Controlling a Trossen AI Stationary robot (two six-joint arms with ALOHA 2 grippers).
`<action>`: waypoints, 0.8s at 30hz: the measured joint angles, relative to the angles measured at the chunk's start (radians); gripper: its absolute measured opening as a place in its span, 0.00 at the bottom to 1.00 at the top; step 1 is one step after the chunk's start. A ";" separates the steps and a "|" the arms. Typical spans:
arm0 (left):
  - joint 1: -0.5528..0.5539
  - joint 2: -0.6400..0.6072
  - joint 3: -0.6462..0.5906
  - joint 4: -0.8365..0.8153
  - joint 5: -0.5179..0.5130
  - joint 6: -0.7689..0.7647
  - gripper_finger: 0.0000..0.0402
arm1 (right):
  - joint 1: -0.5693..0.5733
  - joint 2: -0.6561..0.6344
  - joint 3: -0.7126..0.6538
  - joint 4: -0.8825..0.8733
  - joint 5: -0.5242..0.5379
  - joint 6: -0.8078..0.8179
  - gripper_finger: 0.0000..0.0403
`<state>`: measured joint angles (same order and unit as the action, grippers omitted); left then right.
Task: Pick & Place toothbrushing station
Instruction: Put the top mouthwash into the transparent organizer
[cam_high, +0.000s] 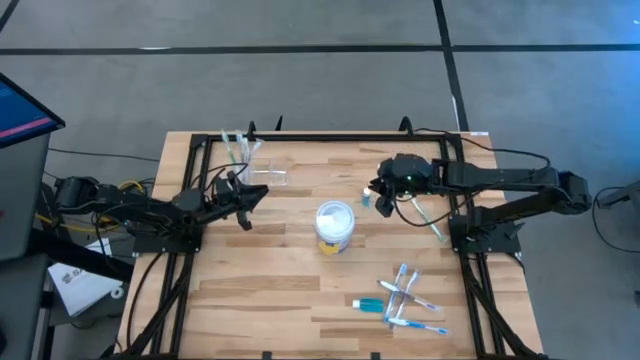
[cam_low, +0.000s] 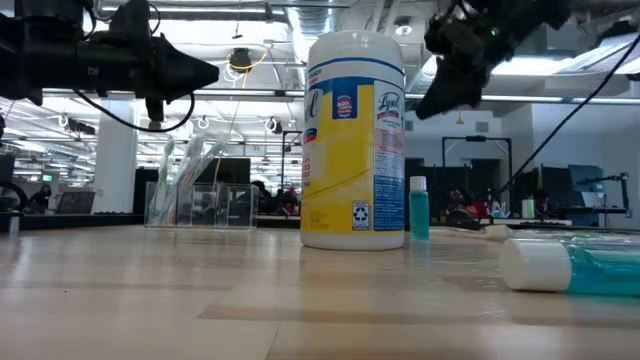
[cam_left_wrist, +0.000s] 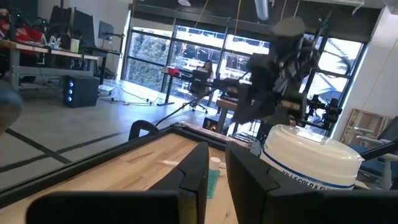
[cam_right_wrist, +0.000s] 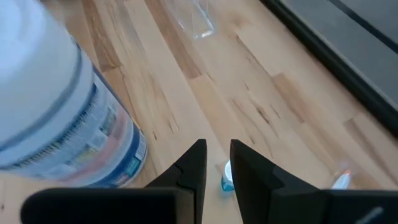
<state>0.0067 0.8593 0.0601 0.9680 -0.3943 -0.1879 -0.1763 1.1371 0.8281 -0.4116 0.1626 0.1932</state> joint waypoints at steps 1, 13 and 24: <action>0.000 0.000 0.000 0.000 0.000 0.000 0.12 | -0.002 -0.001 -0.021 0.016 0.000 0.007 0.16; 0.000 0.127 0.069 0.003 0.010 0.030 0.12 | -0.030 0.001 -0.174 0.200 0.000 0.017 0.25; 0.000 0.203 0.125 0.016 0.010 0.034 0.12 | -0.029 0.028 -0.307 0.410 0.000 0.010 0.36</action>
<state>0.0067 1.0622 0.1846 0.9838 -0.3843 -0.1539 -0.2058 1.1649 0.5215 -0.0013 0.1623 0.2031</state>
